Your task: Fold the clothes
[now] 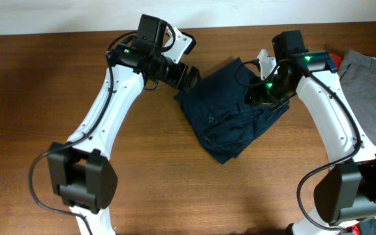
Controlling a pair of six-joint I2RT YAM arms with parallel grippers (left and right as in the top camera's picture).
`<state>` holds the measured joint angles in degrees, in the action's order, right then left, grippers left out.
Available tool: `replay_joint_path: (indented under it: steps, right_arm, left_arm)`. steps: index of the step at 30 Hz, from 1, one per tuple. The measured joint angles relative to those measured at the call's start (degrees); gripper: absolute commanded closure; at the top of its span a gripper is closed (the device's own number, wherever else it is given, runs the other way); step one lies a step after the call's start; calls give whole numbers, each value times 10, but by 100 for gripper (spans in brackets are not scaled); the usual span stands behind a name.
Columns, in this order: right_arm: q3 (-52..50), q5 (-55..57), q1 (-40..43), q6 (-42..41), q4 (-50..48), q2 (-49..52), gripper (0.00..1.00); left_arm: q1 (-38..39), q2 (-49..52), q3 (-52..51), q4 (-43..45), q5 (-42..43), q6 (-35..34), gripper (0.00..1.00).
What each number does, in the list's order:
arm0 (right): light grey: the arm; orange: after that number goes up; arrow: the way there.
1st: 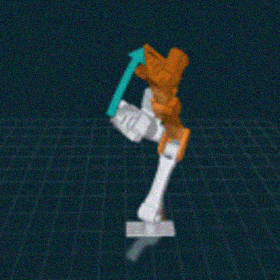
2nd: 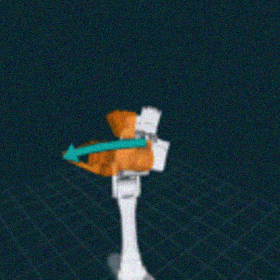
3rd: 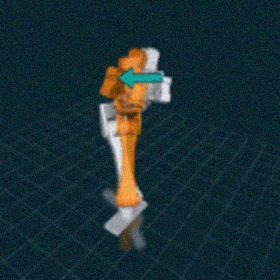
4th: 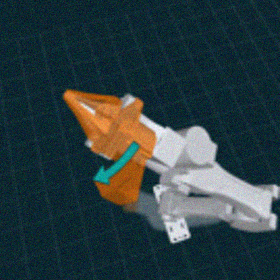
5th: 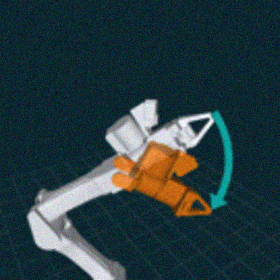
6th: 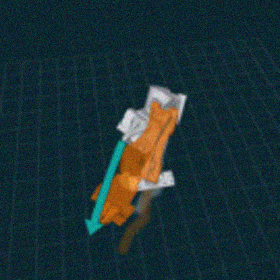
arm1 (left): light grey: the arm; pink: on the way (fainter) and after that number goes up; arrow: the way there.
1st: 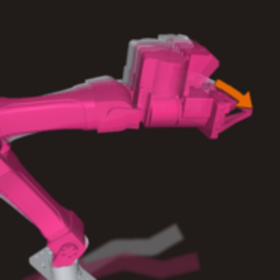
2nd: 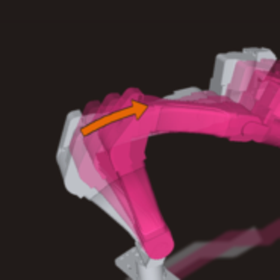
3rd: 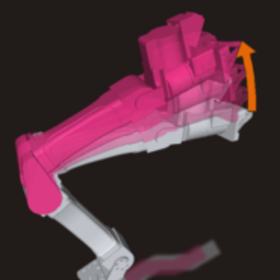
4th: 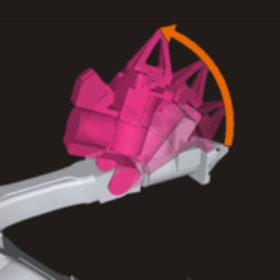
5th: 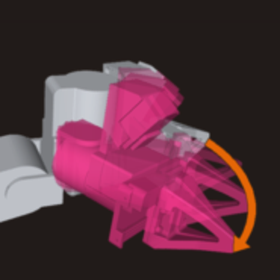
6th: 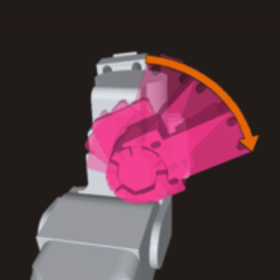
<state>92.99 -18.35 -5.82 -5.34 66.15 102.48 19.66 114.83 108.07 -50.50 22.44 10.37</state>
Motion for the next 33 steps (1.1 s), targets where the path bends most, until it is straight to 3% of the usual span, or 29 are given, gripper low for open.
replay_joint_path:
  steps: [11,17,18,20,23,24,33]
  right_arm:
    - [0,-8,0,0,43,0,60]
    - [0,-8,0,0,43,0,60]
    - [0,-8,0,0,44,0,60]
    - [0,-9,0,0,44,0,60]
    - [0,-8,0,0,44,0,60]
    - [0,-8,0,0,43,0,60]
    - [0,-8,0,0,51,0,60]
  left_arm:
    - [-50,156,-2,114,95,23,1]
    - [-42,197,-2,124,157,23,6]
    - [-39,203,-2,122,167,24,9]
    - [-35,214,-2,110,181,25,29]
    - [-28,226,-2,69,191,27,85]
    - [-28,228,-2,56,191,27,99]
    - [-75,225,26,-131,135,22,99]
